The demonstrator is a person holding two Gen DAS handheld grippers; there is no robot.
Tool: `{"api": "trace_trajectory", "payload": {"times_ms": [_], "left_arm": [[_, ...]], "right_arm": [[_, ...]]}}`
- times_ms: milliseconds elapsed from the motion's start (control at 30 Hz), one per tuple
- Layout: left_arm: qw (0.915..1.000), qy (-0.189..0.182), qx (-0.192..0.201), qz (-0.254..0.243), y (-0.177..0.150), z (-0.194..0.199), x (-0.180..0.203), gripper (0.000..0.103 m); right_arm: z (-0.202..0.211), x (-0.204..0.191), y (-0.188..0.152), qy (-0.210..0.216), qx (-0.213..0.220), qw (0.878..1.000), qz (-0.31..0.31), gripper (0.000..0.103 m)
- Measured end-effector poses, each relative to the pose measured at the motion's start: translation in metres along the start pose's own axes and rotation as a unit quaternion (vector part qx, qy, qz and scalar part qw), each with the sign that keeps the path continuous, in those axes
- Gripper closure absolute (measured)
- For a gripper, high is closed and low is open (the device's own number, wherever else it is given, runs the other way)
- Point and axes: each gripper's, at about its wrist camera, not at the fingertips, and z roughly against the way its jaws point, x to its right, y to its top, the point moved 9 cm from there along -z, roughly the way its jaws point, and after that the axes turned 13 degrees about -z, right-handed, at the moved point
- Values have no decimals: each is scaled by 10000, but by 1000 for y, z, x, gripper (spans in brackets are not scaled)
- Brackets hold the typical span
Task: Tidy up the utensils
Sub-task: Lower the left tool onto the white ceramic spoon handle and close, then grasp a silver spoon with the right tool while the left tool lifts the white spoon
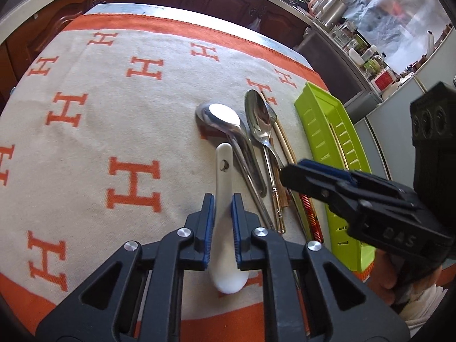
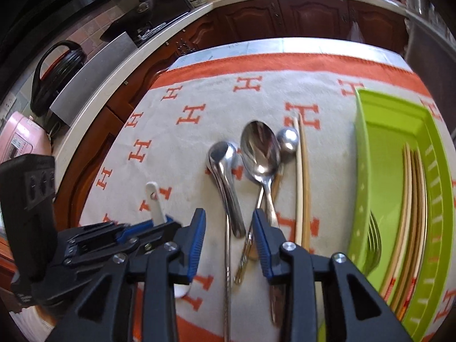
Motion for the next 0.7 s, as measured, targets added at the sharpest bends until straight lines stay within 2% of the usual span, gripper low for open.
{"api": "trace_trajectory", "payload": {"times_ms": [100,233,433,700], "left_arm": [[9999,11,73,76,-1,9,-8,96],[9997,8,166,170,-1,18,-17,97],[9994,-118,238,229,-4,24,-23,99],[9988,-231,304,300,-1,24,-29,99]], "right_arm": [[-14,-7,5,53,-138,9998,90,69],[-31,-11,8,-160,-189,9993,283,69],[-48,-9,13,-224,-373,9988,233,69],[-50,-19,21,-95,-286,9987,410,70]]}}
